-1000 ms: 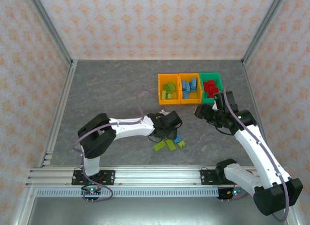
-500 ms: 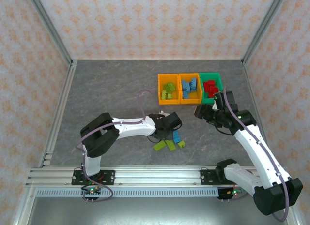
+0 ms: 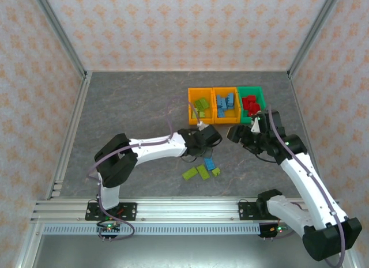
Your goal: Sort the legos into containers by color
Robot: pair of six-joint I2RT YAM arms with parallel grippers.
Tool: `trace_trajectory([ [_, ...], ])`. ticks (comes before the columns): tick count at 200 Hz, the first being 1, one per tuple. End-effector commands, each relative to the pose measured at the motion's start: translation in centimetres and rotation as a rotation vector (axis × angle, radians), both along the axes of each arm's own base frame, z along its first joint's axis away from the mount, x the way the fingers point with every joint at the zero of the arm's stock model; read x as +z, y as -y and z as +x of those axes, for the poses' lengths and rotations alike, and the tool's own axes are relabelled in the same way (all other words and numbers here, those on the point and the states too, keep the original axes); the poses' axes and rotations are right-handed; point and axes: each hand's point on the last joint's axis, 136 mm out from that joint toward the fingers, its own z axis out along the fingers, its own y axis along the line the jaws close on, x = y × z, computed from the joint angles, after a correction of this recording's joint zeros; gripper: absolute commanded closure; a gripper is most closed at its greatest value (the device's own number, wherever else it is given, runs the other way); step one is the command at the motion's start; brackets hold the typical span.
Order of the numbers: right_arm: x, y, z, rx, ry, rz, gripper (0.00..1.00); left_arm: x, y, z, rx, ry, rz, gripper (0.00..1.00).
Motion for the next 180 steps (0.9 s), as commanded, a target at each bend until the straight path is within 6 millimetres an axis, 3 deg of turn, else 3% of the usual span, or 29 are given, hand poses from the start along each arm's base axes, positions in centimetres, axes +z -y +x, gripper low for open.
trace_trajectory([
  [1,2.1,0.7,0.5,-0.064,0.078,0.01,0.28,6.4,1.1,5.5,-0.008,0.222,-0.022,0.71],
  [10,2.3,1.0,0.6,-0.085,0.094,0.009,0.28,5.8,1.7,7.8,-0.002,0.23,-0.001,0.71],
  [43,3.2,1.1,1.2,-0.137,0.142,0.056,0.28,7.4,3.6,15.4,0.039,0.323,-0.039,0.71],
  [78,3.3,1.3,0.9,-0.142,0.136,0.044,0.27,8.8,6.4,19.7,-0.02,0.394,-0.063,0.7],
  [105,2.8,1.8,0.5,-0.148,0.125,0.018,0.27,9.0,8.2,19.9,-0.078,0.364,-0.103,0.58],
  [125,2.7,1.8,0.5,-0.151,0.125,0.026,0.27,9.2,8.5,19.4,-0.076,0.337,-0.137,0.47],
  [137,2.9,1.7,0.6,-0.151,0.13,0.032,0.27,9.8,8.3,18.9,-0.072,0.326,-0.152,0.46],
  [159,2.7,1.8,0.7,-0.159,0.13,0.026,0.27,12.0,7.4,17.8,-0.059,0.333,-0.188,0.46],
  [180,1.8,2.1,0.6,-0.162,0.113,0.001,0.27,15.0,4.8,15.4,-0.022,0.356,-0.239,0.47],
])
